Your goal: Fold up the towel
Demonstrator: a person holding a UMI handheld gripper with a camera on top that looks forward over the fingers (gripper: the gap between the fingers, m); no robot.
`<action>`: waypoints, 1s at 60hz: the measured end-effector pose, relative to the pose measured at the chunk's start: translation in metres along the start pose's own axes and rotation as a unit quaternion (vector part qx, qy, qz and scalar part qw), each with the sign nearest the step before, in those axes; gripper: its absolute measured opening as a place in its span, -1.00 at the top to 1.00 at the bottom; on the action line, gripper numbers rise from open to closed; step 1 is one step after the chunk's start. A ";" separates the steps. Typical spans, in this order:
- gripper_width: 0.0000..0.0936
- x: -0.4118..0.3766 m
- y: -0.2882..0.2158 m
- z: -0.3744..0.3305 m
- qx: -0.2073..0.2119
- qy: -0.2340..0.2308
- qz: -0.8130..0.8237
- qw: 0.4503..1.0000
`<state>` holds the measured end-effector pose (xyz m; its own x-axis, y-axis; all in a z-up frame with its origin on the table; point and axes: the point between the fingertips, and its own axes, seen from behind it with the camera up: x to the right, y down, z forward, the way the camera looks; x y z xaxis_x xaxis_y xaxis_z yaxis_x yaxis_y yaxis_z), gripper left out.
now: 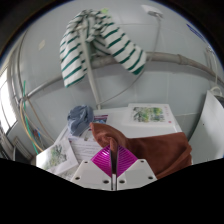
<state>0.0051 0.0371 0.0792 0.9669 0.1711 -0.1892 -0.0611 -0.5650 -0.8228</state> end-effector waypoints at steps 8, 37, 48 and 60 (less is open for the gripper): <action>0.92 0.075 -0.015 -0.019 0.004 0.012 0.071 0.997; -0.26 0.224 0.013 -0.052 0.006 0.183 0.077 0.980; -0.79 0.207 0.004 -0.127 0.035 0.242 0.008 0.970; -0.80 0.122 0.056 -0.186 0.034 0.198 0.037 0.979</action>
<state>0.1661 -0.1238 0.1101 0.9787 -0.2019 -0.0374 -0.1372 -0.5073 -0.8508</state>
